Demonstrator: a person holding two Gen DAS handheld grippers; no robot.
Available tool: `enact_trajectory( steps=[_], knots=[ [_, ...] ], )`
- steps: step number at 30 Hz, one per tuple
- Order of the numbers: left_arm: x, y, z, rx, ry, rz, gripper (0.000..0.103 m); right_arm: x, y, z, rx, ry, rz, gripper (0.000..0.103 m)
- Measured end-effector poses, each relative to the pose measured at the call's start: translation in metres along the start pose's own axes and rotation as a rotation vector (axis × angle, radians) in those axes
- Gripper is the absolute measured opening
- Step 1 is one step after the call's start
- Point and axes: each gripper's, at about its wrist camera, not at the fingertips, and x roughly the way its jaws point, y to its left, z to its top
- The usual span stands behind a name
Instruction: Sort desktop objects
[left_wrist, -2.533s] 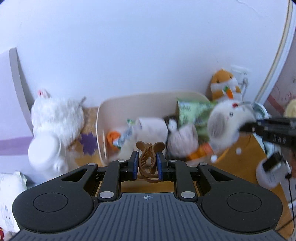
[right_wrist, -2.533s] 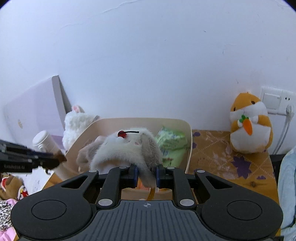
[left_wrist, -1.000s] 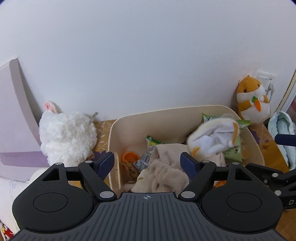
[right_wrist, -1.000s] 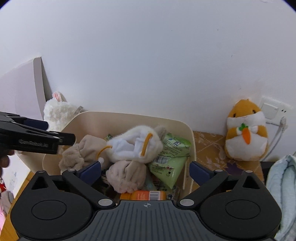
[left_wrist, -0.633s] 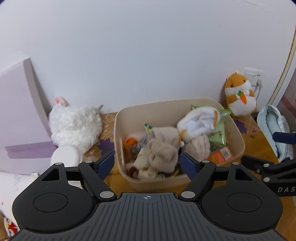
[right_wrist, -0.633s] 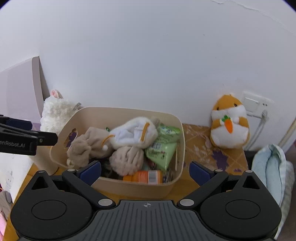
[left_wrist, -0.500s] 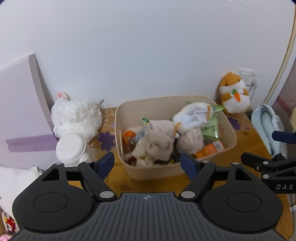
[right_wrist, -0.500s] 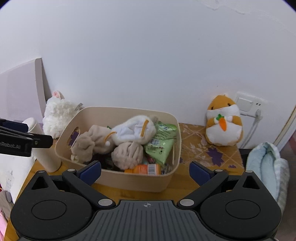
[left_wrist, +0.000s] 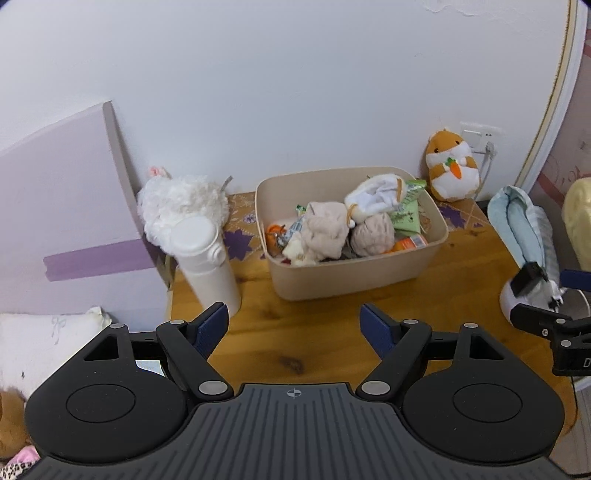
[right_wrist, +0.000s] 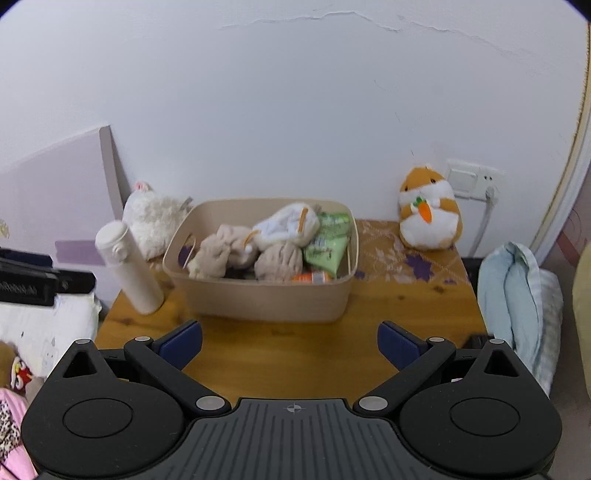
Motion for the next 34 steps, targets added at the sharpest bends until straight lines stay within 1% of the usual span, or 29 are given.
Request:
enact_trajectory(
  steps=[7, 12, 17, 25, 29, 34],
  knots=[
    [-0.043, 0.001, -0.029, -0.007, 0.022, -0.005, 0.080, -0.035, -0.001, -0.023, 0.049, 0.043, 0.022, 0.103],
    [-0.063, 0.006, -0.045, -0.028, 0.085, -0.036, 0.082, -0.061, 0.002, -0.037, 0.053, 0.056, 0.018, 0.103],
    [-0.083, 0.008, -0.058, -0.038, 0.091, -0.028, 0.082, -0.087, 0.000, -0.051, 0.061, 0.069, 0.011, 0.103],
    [-0.099, 0.003, -0.070, -0.024, 0.107, -0.056, 0.082, -0.111, 0.000, -0.065, 0.077, 0.075, 0.015, 0.103],
    [-0.102, -0.004, -0.074, 0.004, 0.119, -0.057, 0.082, -0.121, 0.001, -0.068, 0.071, 0.055, -0.004, 0.103],
    [-0.104, -0.008, -0.075, 0.000, 0.110, -0.073, 0.082, -0.128, -0.007, -0.071, 0.084, 0.042, -0.025, 0.103]
  ],
)
